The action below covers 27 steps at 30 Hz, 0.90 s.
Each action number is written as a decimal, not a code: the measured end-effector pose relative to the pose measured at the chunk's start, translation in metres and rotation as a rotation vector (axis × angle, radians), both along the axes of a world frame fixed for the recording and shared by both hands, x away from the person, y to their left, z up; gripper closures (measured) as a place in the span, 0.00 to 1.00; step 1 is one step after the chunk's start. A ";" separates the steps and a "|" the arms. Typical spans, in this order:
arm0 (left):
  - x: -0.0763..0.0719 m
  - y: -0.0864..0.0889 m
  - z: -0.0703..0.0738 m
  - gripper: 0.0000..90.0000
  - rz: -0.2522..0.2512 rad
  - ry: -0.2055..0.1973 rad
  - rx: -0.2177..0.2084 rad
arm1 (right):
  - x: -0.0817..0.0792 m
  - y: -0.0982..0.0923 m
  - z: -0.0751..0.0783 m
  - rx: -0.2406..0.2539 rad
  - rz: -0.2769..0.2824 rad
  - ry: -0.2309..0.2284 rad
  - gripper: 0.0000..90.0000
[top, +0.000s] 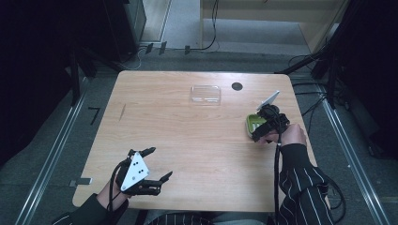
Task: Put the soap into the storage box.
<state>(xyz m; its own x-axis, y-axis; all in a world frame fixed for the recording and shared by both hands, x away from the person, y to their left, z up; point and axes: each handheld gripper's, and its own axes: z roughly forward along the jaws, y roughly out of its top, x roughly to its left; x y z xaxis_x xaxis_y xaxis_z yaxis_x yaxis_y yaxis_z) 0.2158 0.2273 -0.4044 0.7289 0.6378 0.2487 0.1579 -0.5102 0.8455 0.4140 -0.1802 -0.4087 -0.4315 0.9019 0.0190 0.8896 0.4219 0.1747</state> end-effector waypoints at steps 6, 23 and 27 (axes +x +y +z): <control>0.000 0.000 0.000 0.16 -0.001 0.000 0.002 | 0.005 -0.007 0.001 0.028 -0.032 -0.012 0.15; 0.000 0.000 0.000 0.16 -0.003 0.003 0.003 | 0.021 -0.021 -0.004 0.085 -0.130 -0.032 0.15; 0.000 0.000 0.000 0.16 -0.002 0.003 0.006 | 0.026 -0.022 -0.006 0.086 -0.144 -0.034 0.15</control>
